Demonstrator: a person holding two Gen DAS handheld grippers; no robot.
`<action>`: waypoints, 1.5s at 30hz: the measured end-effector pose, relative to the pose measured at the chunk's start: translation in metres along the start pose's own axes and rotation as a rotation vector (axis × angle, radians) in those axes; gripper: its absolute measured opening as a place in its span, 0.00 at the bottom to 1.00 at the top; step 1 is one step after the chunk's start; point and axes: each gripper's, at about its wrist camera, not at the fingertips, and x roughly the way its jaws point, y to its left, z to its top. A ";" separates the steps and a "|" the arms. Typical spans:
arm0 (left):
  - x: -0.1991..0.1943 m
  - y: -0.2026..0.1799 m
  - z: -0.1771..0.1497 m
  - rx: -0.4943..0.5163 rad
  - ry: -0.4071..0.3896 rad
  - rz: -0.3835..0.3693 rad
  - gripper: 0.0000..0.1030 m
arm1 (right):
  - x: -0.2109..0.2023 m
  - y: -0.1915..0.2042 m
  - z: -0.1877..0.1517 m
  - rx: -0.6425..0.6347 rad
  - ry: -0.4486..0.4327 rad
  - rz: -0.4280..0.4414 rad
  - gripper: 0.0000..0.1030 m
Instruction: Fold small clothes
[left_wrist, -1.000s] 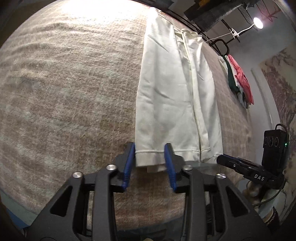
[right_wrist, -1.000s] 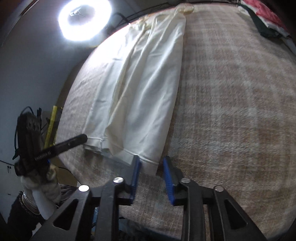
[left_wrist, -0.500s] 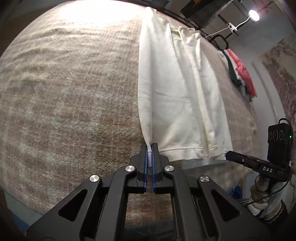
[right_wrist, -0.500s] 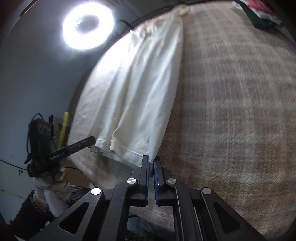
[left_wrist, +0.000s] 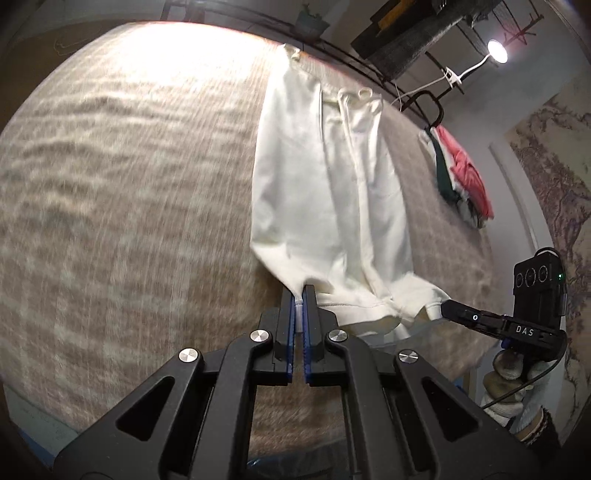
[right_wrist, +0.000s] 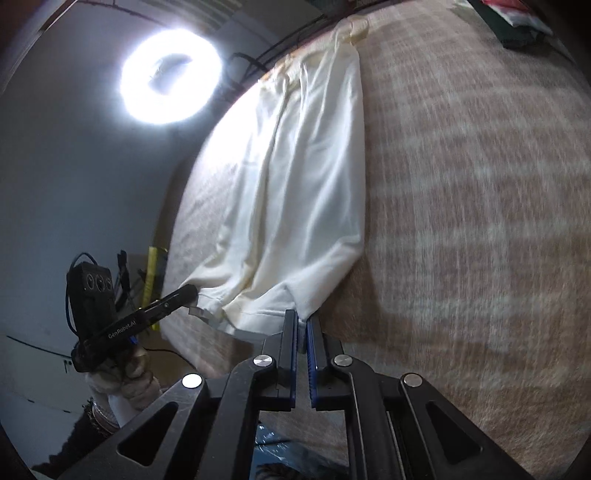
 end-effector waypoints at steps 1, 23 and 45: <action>0.000 -0.001 0.007 -0.002 -0.005 0.001 0.01 | -0.002 0.001 0.004 0.004 -0.009 0.008 0.02; 0.053 -0.002 0.094 -0.047 -0.012 0.063 0.01 | 0.008 -0.011 0.106 0.076 -0.087 -0.033 0.02; 0.062 -0.027 0.074 0.196 0.008 0.100 0.26 | 0.035 0.022 0.096 -0.156 -0.007 -0.113 0.18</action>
